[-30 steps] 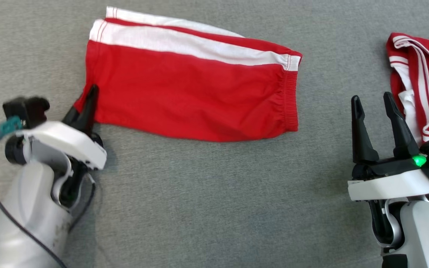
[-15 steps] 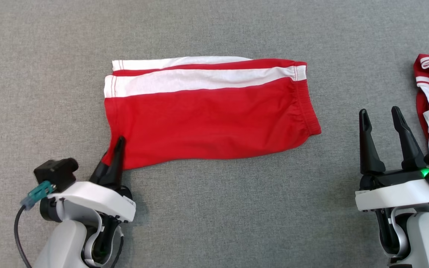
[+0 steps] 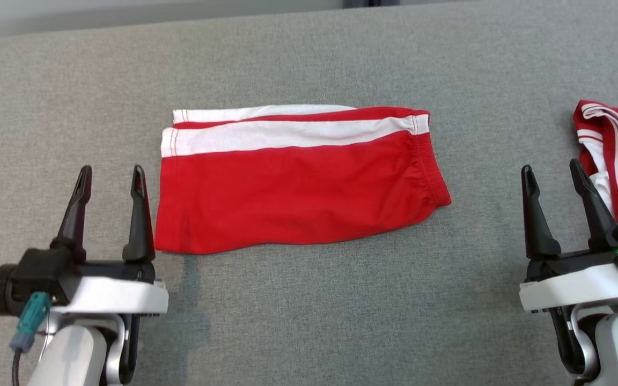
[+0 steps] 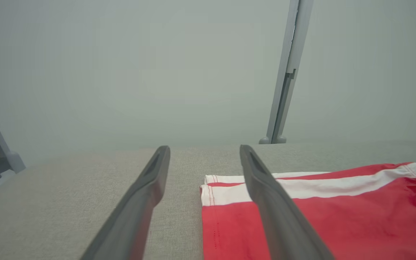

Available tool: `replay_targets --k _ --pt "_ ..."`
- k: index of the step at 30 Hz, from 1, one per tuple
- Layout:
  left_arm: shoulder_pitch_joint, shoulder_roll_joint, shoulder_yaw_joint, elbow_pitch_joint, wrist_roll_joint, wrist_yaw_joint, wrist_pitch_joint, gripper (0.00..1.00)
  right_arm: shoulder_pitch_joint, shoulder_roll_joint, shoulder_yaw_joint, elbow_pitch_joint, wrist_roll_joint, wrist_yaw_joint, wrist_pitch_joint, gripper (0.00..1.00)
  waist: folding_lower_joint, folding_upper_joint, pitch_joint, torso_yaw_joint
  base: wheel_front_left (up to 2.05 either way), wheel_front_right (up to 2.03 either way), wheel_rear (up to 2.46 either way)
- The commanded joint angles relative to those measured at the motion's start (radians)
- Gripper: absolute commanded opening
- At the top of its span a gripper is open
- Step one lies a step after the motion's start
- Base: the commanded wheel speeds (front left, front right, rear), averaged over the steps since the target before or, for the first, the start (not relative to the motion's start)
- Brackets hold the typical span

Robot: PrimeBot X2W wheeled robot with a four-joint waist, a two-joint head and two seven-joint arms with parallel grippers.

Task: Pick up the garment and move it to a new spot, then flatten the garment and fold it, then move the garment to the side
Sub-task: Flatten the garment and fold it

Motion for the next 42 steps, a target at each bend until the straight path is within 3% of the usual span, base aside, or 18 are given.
replay_targets --k 1,17,26,34,42 --pt "0.027 0.011 0.001 -0.015 0.016 0.011 -0.004 1.00 0.016 -0.007 -0.003 -0.008 -0.009 0.000 0.006 1.00 0.0000 0.0000 -0.020 0.003 0.00 0.00 0.00" --pt "0.107 0.029 -0.015 -0.115 0.041 0.048 0.036 1.00 0.069 -0.011 -0.022 -0.048 -0.028 0.000 0.051 1.00 0.0000 0.0000 -0.043 0.016 0.00 0.00 0.00" --pt "0.070 0.012 -0.038 -0.128 0.041 0.046 0.036 1.00 -0.005 -0.052 -0.005 -0.059 -0.034 0.000 0.105 1.00 0.0000 0.0000 -0.006 0.072 0.00 0.00 0.00" --pt "0.025 -0.029 -0.068 -0.095 0.030 0.026 0.019 1.00 -0.101 -0.053 0.095 0.075 -0.004 0.000 0.165 1.00 0.0000 0.0000 0.044 0.142 0.00 0.00 0.00" --pt "-0.003 -0.048 -0.069 -0.063 0.030 0.011 0.003 1.00 -0.119 -0.033 0.047 0.225 0.024 0.000 0.185 1.00 0.0000 0.0000 0.071 0.165 0.00 0.00 0.00"
